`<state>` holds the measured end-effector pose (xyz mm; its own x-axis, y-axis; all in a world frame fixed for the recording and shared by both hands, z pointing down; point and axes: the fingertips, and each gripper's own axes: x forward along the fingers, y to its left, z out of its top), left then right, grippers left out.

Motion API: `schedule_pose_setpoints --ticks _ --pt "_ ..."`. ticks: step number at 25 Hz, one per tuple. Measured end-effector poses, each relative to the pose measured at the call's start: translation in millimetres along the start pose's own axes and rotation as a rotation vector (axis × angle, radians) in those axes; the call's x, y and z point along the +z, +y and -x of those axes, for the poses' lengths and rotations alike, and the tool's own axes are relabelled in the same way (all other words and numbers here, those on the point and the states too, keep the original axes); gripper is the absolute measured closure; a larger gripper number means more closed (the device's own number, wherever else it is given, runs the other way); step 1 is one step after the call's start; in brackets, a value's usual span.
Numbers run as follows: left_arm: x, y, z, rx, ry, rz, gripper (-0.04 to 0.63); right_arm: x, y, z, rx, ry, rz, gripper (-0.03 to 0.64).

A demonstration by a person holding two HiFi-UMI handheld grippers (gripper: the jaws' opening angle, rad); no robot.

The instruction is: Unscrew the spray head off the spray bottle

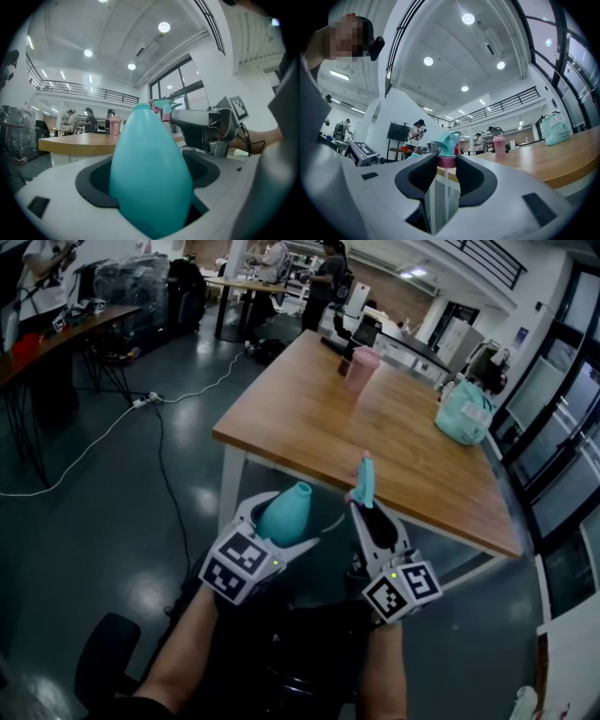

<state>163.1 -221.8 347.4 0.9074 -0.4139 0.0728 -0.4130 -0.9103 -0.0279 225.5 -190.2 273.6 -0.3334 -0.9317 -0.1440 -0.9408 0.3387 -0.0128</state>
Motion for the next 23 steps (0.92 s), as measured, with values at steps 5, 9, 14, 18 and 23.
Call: schedule_pose_setpoints --ticks 5,9,14,18,23 --pt "-0.2 9.0 6.9 0.021 0.003 -0.008 0.167 -6.9 10.0 -7.2 0.012 0.007 0.000 0.482" --pt "-2.5 15.0 12.8 0.038 0.008 -0.013 0.167 -11.3 16.5 -11.9 0.023 0.003 -0.011 0.482" --pt "-4.5 21.0 19.0 0.058 0.018 -0.018 0.167 -10.8 22.8 -16.4 0.038 -0.007 -0.013 0.482" --pt "-5.9 25.8 24.0 0.071 0.021 -0.027 0.167 -11.3 27.7 -21.3 0.054 -0.011 -0.010 0.482" --pt "-6.9 32.9 30.7 0.086 0.026 -0.029 0.167 -13.2 33.4 -26.7 0.067 -0.011 -0.013 0.483"
